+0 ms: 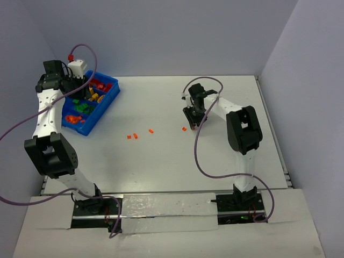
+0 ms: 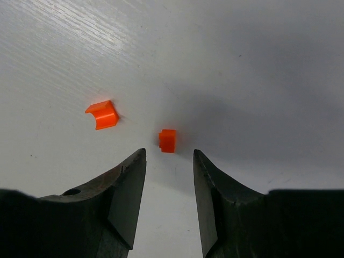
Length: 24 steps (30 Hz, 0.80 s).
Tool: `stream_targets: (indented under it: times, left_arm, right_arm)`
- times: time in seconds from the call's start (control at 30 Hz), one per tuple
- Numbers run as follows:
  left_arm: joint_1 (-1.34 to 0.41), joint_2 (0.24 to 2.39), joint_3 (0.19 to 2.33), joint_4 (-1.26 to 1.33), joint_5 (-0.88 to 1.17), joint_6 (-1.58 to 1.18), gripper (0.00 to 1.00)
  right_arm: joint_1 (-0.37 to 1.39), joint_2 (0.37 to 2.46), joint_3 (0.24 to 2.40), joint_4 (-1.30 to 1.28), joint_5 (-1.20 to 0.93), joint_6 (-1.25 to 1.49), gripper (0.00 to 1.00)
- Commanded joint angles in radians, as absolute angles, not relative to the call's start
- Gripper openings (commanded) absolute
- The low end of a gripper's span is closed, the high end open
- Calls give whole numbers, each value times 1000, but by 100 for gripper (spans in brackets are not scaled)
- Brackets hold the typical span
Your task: Sort the legos into containers by color
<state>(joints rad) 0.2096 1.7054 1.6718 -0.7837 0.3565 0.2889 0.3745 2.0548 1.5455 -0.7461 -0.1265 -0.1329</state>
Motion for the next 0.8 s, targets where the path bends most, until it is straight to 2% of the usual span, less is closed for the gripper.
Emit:
stream_targets:
  times: [0.0, 0.37, 0.63, 0.77]
  left_arm:
    - [204, 1675, 1679, -791, 383, 273, 46]
    - [204, 1674, 1675, -781, 384, 256, 46]
    - [204, 1666, 1662, -776, 391, 250, 46]
    - [204, 1664, 1662, -778, 393, 248, 46]
  right_arm:
    - [390, 2076, 1574, -743, -144, -123, 47]
    - [397, 2105, 1545, -728, -130, -127, 40]
    - [396, 2137, 1563, -716, -120, -120, 39]
    - [396, 2146, 1572, -718, -117, -120, 34]
